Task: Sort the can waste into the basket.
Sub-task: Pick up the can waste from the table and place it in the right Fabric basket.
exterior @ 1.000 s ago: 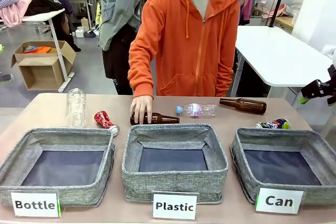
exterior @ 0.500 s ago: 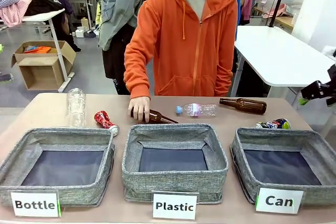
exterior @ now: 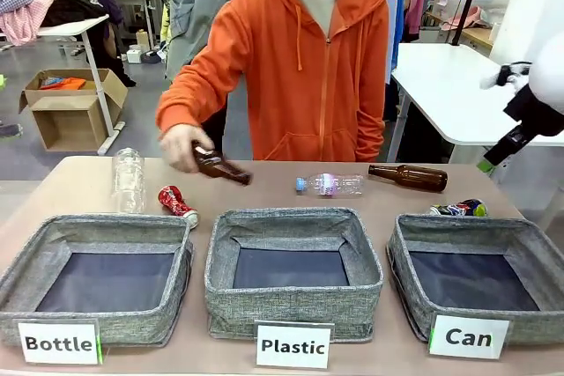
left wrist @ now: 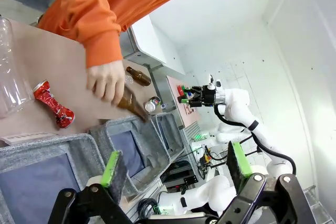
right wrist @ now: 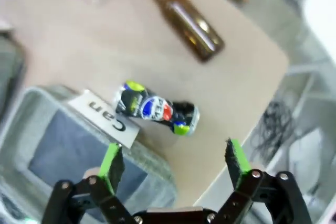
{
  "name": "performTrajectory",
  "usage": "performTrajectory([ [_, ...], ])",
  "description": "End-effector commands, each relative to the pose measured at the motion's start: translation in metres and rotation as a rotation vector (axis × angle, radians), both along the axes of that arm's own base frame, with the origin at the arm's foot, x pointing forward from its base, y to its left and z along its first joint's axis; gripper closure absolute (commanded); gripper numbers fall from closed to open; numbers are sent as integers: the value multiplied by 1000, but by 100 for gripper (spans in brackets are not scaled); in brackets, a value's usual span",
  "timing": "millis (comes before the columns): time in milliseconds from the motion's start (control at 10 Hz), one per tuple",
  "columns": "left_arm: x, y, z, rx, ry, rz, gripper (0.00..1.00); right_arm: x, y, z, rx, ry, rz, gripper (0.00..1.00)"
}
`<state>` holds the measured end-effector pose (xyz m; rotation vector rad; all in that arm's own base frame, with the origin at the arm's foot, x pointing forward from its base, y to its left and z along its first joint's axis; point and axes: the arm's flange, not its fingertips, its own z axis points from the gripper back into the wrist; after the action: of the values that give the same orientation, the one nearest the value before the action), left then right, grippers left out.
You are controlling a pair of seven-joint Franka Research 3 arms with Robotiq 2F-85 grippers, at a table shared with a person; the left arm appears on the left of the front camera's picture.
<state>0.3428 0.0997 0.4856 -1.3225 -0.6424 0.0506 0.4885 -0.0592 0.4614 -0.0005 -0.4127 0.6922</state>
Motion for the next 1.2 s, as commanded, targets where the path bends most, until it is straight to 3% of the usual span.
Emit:
performTrajectory([
  [0,0,1,1,0,-17,-9,0,17,-32,-3,-48,65,898,0],
  [100,0,0,0,0,0,0,0,23,-34,-5,-46,61,980,0],
  [300,-52,46,56,-230,-67,-120,0,36,-35,-15,-40,47,1037,0],
  [500,-98,97,86,-521,-143,-233,0,53,-39,-30,-23,105,1159,0],
  [700,-114,133,75,-501,-99,-181,0,67,-42,-36,49,16,1173,0],
  [800,-119,145,70,-453,-72,-173,0,70,-36,-33,71,-28,989,0],
  [900,-127,154,67,-392,-57,-157,0,50,-32,-43,2,71,1162,0],
  [1100,-130,157,56,-372,-45,-184,0,50,-32,-43,2,71,1162,0],
])
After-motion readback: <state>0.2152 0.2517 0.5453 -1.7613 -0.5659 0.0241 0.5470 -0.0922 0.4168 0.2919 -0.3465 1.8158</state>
